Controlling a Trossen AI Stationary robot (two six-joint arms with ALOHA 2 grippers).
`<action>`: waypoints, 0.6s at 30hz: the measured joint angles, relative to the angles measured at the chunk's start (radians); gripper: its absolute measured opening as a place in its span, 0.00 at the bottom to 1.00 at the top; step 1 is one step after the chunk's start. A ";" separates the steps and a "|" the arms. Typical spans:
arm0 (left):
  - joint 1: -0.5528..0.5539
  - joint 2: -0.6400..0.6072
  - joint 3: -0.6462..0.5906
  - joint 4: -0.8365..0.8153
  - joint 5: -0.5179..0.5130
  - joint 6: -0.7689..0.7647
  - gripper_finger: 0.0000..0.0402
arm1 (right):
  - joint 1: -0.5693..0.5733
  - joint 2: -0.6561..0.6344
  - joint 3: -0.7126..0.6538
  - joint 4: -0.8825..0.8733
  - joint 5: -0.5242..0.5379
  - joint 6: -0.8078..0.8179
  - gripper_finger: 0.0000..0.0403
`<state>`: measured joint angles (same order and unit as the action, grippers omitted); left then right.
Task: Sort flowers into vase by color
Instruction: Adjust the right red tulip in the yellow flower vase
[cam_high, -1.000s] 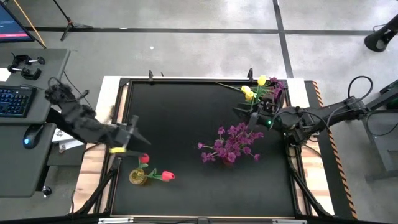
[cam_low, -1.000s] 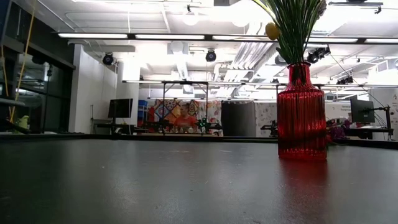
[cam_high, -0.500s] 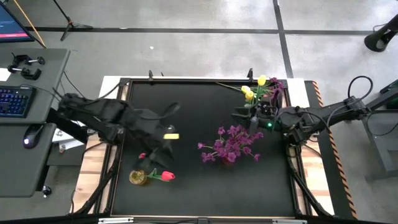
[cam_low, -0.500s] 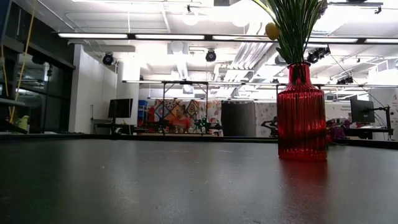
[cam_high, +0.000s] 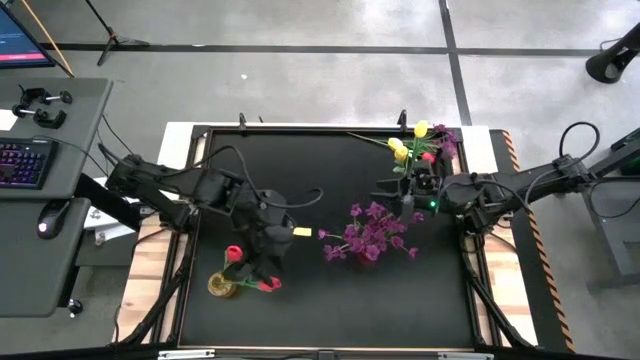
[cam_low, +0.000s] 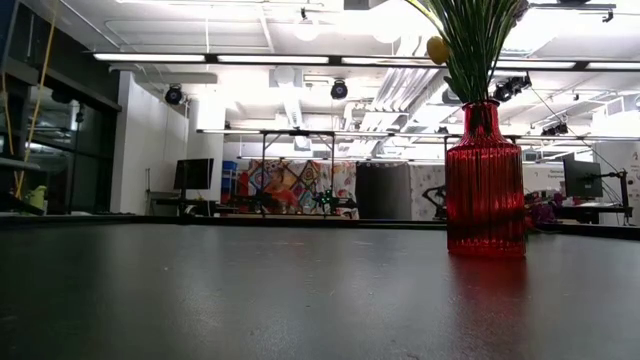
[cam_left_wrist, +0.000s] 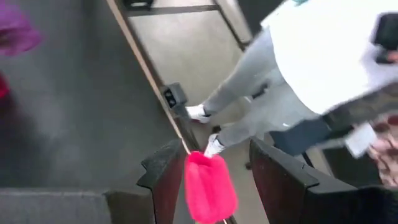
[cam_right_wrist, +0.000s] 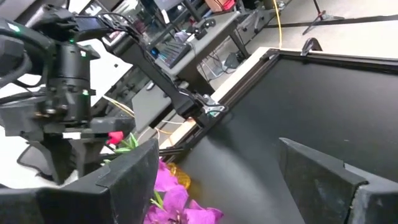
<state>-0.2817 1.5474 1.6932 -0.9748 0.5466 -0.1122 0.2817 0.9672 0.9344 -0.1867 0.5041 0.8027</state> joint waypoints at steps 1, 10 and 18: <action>0.000 -0.001 0.000 0.001 0.007 0.017 0.43 | 0.000 0.000 0.000 -0.004 0.000 0.000 0.77; 0.000 0.000 -0.019 0.000 -0.002 0.108 0.43 | 0.000 0.000 0.000 -0.013 0.000 0.000 0.77; 0.001 0.047 -0.021 0.000 0.009 0.169 0.43 | 0.000 0.000 0.000 -0.017 0.000 0.000 0.77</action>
<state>-0.2802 1.5944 1.6718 -0.9751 0.5551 0.0570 0.2817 0.9672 0.9344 -0.2034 0.5045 0.8024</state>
